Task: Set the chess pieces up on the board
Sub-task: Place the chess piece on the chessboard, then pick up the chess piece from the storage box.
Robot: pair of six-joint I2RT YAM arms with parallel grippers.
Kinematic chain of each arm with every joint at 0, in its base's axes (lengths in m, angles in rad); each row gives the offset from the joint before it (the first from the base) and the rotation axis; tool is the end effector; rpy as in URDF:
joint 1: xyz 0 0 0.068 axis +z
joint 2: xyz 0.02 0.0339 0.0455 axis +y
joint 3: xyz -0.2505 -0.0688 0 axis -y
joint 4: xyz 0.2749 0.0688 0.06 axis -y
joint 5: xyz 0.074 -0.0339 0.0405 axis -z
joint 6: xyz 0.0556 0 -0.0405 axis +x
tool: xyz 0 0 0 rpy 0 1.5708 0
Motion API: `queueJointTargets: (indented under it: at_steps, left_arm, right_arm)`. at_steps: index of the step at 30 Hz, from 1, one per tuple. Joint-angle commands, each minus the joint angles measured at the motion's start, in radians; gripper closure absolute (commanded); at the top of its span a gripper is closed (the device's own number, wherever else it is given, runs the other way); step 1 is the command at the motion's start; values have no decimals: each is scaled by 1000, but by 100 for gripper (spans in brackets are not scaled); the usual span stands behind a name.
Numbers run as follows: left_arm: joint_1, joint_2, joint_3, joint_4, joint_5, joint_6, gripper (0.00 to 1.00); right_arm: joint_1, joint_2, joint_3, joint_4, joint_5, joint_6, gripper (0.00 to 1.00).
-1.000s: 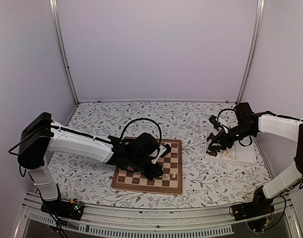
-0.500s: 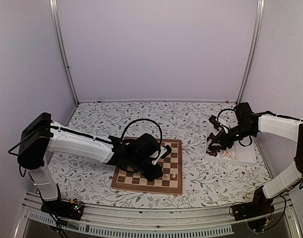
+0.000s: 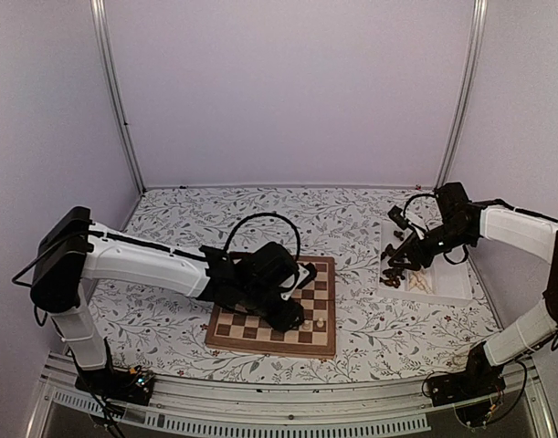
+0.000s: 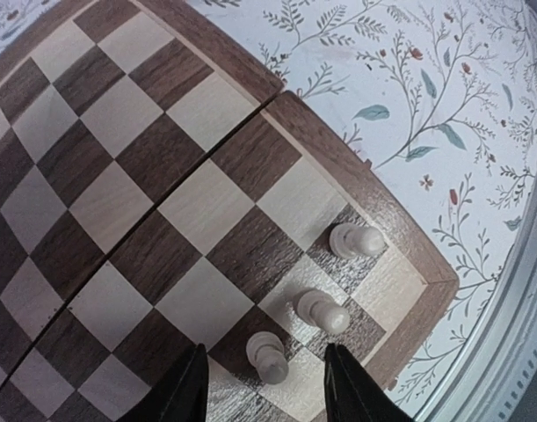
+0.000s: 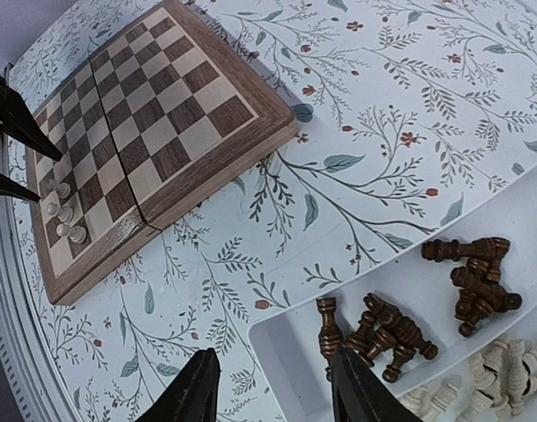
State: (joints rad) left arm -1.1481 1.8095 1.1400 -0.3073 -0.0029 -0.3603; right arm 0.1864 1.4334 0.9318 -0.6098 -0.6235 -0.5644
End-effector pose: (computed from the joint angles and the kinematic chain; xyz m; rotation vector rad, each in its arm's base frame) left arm 0.1661 -0.3689 0.1259 1.0170 2.4500 -0.5531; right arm 0.2970 0.0891 0.1753 -1.0914 2.2559 0.6812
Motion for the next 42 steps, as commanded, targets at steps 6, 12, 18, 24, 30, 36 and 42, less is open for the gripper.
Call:
queueJointTargets:
  at_steps: [6,12,18,24,30,36,42]
  left_arm:
    - [-9,-115,118,-78,-85,103,49]
    - [26,-106,172,52,-101,142,50]
    - [48,-38,206,171,-61,115,51]
    - [48,0,238,179,-27,97,52]
    - [48,-11,238,165,-38,95,52]
    - [47,-14,241,163,-43,82,53]
    - [45,-23,226,163,-49,78,53]
  right_arm:
    - [-178,11,155,-157,209,-84,59]
    - [-179,149,189,-120,395,-80,68]
    - [-179,278,247,-150,412,-37,75]
    - [-179,297,232,-210,410,-31,73]
    - [-178,271,165,-215,418,-51,73]
    - [-179,292,175,-173,440,-29,73]
    - [-161,325,219,-161,491,-6,73]
